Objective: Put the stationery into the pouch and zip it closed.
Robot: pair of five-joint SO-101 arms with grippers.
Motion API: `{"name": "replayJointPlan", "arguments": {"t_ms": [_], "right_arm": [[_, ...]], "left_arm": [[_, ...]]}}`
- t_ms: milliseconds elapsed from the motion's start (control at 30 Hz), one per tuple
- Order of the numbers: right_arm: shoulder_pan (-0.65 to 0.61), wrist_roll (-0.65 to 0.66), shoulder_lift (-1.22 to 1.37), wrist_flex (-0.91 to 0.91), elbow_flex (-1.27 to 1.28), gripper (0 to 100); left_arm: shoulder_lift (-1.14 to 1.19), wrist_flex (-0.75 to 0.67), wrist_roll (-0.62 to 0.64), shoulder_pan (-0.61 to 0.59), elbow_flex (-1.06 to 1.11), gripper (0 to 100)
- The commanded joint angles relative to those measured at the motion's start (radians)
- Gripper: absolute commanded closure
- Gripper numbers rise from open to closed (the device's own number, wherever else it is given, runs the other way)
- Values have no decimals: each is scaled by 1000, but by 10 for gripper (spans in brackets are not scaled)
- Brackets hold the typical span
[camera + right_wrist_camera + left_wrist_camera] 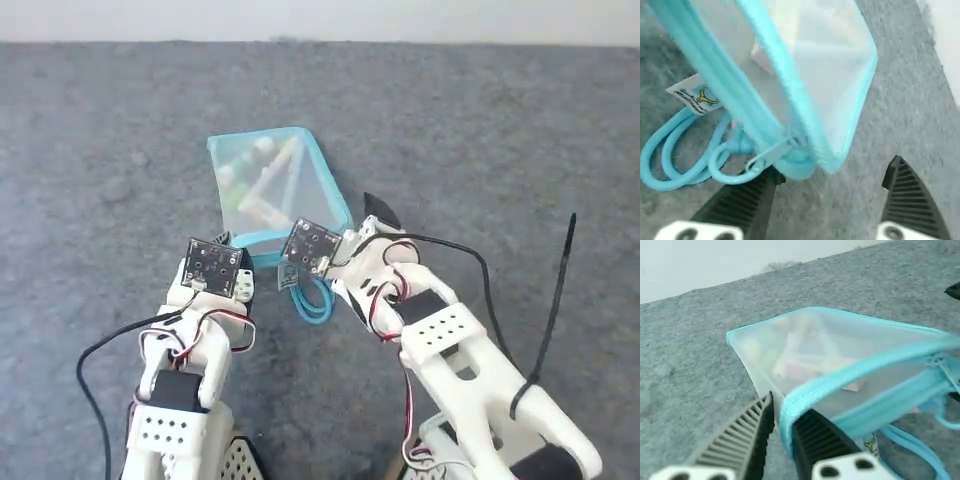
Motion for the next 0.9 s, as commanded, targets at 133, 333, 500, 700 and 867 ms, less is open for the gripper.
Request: {"name": "replayJointPlan", "arguments": {"t_ms": [133,333,500,700,867], "right_arm": [[-24,66,-59,-30,-8,748],[-38,104,-59,-27,-2,803],[-39,104,-59,-21,0,883],[-36,31,-59,2,-6,984],[-36,-3,-59,8,-12,992]], "left_arm": [[-12,0,-8,18,-13,987],[-12,0,-8,18,-13,987],[-12,0,-8,18,-13,987],[-12,0,-8,18,-13,987],[-12,0,-8,18,-13,987]]}}
